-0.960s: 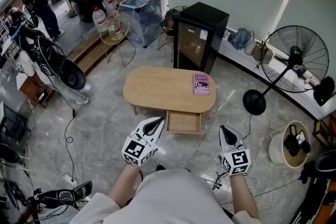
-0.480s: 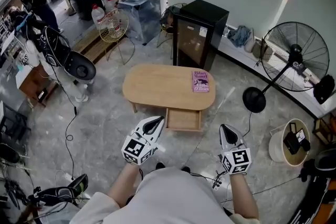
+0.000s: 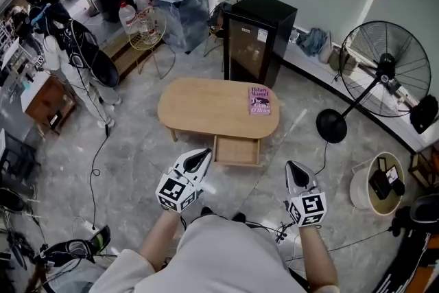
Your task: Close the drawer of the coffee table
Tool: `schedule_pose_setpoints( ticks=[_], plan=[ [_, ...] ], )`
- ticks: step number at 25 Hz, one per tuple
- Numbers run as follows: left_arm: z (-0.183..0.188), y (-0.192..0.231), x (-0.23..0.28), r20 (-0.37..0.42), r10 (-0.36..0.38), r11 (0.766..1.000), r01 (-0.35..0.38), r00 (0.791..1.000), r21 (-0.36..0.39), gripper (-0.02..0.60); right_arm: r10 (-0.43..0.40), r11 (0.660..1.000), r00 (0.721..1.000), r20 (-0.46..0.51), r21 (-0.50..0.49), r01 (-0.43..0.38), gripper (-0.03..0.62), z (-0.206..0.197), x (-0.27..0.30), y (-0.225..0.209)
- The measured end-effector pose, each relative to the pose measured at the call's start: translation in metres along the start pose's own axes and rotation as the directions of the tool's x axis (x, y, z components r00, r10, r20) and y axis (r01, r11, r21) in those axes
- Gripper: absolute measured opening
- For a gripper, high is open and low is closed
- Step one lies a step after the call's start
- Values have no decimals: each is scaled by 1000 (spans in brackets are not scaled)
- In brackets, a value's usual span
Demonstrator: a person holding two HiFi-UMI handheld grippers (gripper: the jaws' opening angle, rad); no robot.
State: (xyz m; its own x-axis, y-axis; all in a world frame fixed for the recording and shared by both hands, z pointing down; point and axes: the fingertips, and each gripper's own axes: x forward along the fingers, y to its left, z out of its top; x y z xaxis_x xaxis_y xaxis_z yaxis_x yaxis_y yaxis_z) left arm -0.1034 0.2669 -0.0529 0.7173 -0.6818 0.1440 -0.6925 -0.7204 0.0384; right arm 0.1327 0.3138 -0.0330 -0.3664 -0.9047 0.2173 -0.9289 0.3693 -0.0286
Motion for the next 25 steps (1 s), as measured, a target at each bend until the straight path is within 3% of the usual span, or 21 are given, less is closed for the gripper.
schedule_pose_setpoints(
  ticks=[15,25],
  plan=[
    [-14,-40,6,-27,48,999,-49,998,-23,8,57,998,998,-14,-16,-57,11,-19,-20,-22],
    [-26,-14,24,-43,55,997,-57,998,-54,8,62,997,997,-51,-43,-64,11,-30,7,-21]
  ],
)
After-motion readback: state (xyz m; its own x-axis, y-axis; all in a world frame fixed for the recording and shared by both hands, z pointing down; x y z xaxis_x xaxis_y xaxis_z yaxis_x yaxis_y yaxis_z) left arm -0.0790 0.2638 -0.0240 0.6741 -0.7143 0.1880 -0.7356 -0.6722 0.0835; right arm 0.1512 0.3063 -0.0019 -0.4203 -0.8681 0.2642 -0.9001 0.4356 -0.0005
